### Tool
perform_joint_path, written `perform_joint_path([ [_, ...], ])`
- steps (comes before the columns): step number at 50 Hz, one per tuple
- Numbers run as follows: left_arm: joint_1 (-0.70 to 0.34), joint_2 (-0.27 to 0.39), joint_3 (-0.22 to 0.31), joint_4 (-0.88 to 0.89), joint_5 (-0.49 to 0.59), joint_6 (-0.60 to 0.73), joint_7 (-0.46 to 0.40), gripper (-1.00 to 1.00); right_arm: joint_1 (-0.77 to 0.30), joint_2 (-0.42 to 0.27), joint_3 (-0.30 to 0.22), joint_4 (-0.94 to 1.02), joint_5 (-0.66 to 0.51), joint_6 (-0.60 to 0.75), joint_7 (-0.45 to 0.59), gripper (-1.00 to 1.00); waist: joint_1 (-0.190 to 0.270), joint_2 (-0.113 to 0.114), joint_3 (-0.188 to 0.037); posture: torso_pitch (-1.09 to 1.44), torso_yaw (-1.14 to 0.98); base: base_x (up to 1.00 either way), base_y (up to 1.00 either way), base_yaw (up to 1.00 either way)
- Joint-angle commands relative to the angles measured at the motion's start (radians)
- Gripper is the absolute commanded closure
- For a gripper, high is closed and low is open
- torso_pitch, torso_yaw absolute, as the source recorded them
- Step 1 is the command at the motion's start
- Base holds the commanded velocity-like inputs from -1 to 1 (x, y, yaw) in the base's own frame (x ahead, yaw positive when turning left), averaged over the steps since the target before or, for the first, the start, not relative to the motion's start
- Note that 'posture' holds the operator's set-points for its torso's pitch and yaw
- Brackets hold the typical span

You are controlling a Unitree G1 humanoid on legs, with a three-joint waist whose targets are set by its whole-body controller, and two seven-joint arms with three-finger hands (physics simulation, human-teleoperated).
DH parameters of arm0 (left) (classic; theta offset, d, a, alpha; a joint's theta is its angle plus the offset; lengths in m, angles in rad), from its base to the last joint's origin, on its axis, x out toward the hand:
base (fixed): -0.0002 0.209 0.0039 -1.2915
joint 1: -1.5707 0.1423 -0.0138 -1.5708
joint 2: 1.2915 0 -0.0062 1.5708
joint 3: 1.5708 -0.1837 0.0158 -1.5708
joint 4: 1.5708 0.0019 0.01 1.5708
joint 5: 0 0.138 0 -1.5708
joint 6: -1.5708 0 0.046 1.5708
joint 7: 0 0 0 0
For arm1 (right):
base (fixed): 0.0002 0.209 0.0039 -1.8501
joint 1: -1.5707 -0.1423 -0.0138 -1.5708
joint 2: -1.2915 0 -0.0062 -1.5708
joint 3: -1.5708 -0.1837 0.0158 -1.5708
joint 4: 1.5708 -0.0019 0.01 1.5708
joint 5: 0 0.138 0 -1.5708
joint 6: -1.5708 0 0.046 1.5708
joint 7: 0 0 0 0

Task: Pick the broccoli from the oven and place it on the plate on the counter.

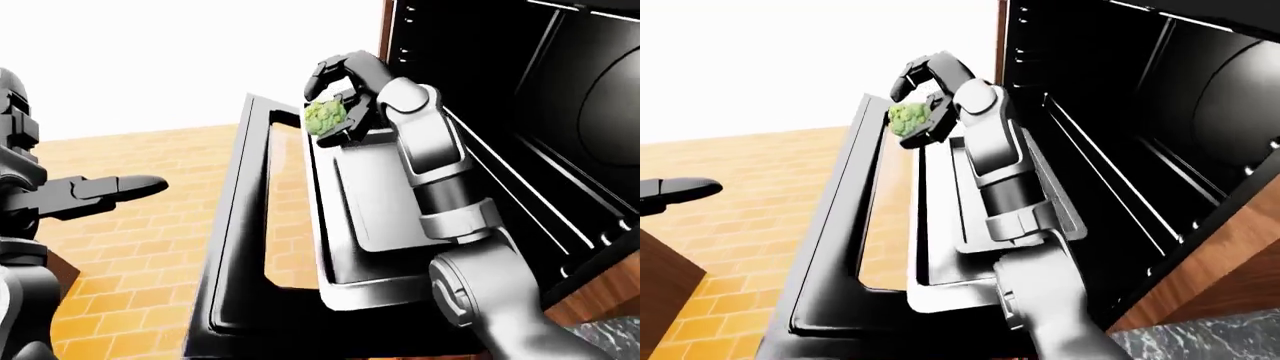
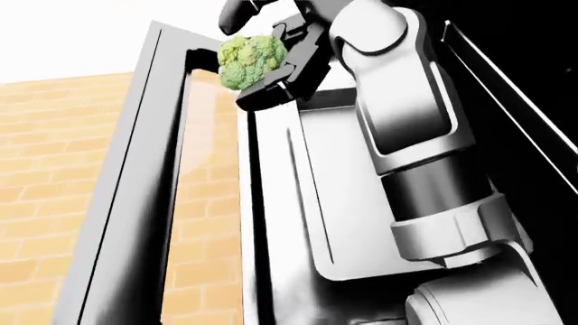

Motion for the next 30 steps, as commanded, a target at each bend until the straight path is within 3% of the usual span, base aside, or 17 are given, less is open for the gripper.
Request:
perform_joint_path([
  [1, -0.017, 0.017, 0.013, -0.019, 0.006, -0.026, 0.003, -1.00, -0.036, 0.001, -0.004, -0.025, 0.007, -0.037, -0.003, 1.00, 0.000, 0.006, -0.012, 0.00, 0.00, 0.00, 0.00, 0.00],
  [2, -0.018, 0.017, 0.014, -0.020, 0.005, -0.023, 0.003, -1.00, -0.037, -0.003, -0.004, -0.021, 0.006, -0.044, -0.003, 1.00, -0.012, 0.044, 0.032, 0.00, 0.00, 0.00, 0.00, 0.00],
  [4, -0.017, 0.016, 0.011, -0.020, 0.008, -0.024, 0.004, -1.00, -0.038, -0.002, -0.007, -0.026, 0.011, -0.040, -0.006, 1.00, 0.000, 0.111, 0.029, 0.00, 0.00, 0.00, 0.00, 0.00],
  [5, -0.016, 0.015, 0.009, -0.020, 0.009, -0.025, 0.003, -1.00, -0.038, -0.002, -0.004, -0.027, 0.007, -0.043, -0.009, 1.00, 0.021, 0.097, 0.040, 0.00, 0.00, 0.00, 0.00, 0.00],
  [6, -0.016, 0.014, 0.008, -0.020, 0.010, -0.026, 0.003, -1.00, -0.035, -0.003, 0.001, -0.032, 0.002, -0.046, -0.005, 1.00, 0.007, 0.079, 0.028, 0.00, 0.00, 0.00, 0.00, 0.00],
  [7, -0.017, 0.014, 0.006, -0.019, 0.011, -0.025, 0.003, -1.00, -0.036, -0.002, -0.003, -0.029, 0.002, -0.045, -0.009, 1.00, -0.005, 0.086, -0.002, 0.00, 0.00, 0.00, 0.00, 0.00],
  [8, -0.017, 0.014, 0.007, -0.021, 0.011, -0.024, 0.002, -1.00, -0.035, -0.004, 0.001, -0.028, -0.004, -0.049, -0.006, 1.00, -0.020, 0.082, -0.010, 0.00, 0.00, 0.00, 0.00, 0.00],
  [14, -0.014, 0.013, 0.011, -0.024, 0.012, -0.020, -0.002, -1.00, -0.028, -0.002, 0.001, -0.040, -0.019, -0.044, 0.004, 1.00, -0.003, 0.020, 0.017, 0.00, 0.00, -0.01, 0.00, 0.00],
  [15, -0.014, 0.013, 0.010, -0.025, 0.013, -0.020, -0.002, -1.00, -0.027, -0.004, 0.001, -0.044, -0.020, -0.044, 0.008, 1.00, -0.002, 0.018, 0.010, 0.00, 0.00, -0.25, 0.00, 0.00],
  [16, -0.015, 0.012, 0.011, -0.025, 0.012, -0.019, -0.003, -1.00, -0.027, -0.003, 0.001, -0.047, -0.022, -0.044, 0.008, 1.00, -0.008, 0.014, -0.013, 0.00, 0.00, -0.27, 0.00, 0.00],
  [18, -0.015, 0.011, 0.007, -0.025, 0.015, -0.020, -0.002, -1.00, -0.029, -0.002, -0.004, -0.051, -0.018, -0.041, 0.008, 1.00, -0.010, 0.002, -0.018, 0.00, 0.00, -0.33, 0.00, 0.00],
  [19, -0.016, 0.011, 0.006, -0.023, 0.017, -0.021, -0.003, -1.00, -0.027, -0.002, -0.001, -0.054, -0.019, -0.043, 0.011, 1.00, -0.013, -0.012, -0.021, 0.00, 0.00, -0.37, 0.00, 0.00],
  [21, -0.016, 0.010, 0.008, -0.022, 0.017, -0.021, -0.004, -1.00, -0.028, -0.002, -0.004, -0.054, -0.018, -0.046, 0.009, 1.00, -0.013, -0.070, -0.031, 0.00, 0.00, -0.37, 0.00, 0.00],
  [22, -0.015, 0.010, 0.008, -0.022, 0.018, -0.023, -0.005, -1.00, -0.028, -0.003, -0.001, -0.054, -0.022, -0.049, 0.009, 1.00, -0.011, -0.027, -0.034, 0.00, 0.00, -0.36, 0.00, 0.00],
  [23, -0.014, 0.011, 0.009, -0.023, 0.018, -0.023, -0.006, -1.00, -0.022, -0.001, -0.002, -0.059, -0.020, -0.053, 0.009, 1.00, 0.000, -0.048, -0.057, 0.00, 0.00, -0.27, 0.00, 0.00],
  [26, -0.018, 0.015, 0.016, -0.021, 0.015, -0.019, -0.006, -1.00, -0.025, -0.002, -0.004, -0.053, -0.016, -0.055, 0.004, 1.00, 0.001, -0.041, -0.022, 0.00, 0.00, 0.00, 0.00, 0.00],
  [30, -0.024, 0.017, 0.007, -0.021, 0.016, -0.017, -0.003, -1.00, -0.028, 0.001, -0.004, -0.054, -0.009, -0.060, -0.005, 1.00, -0.011, -0.020, 0.000, 0.00, 0.00, 0.00, 0.00, 0.00],
])
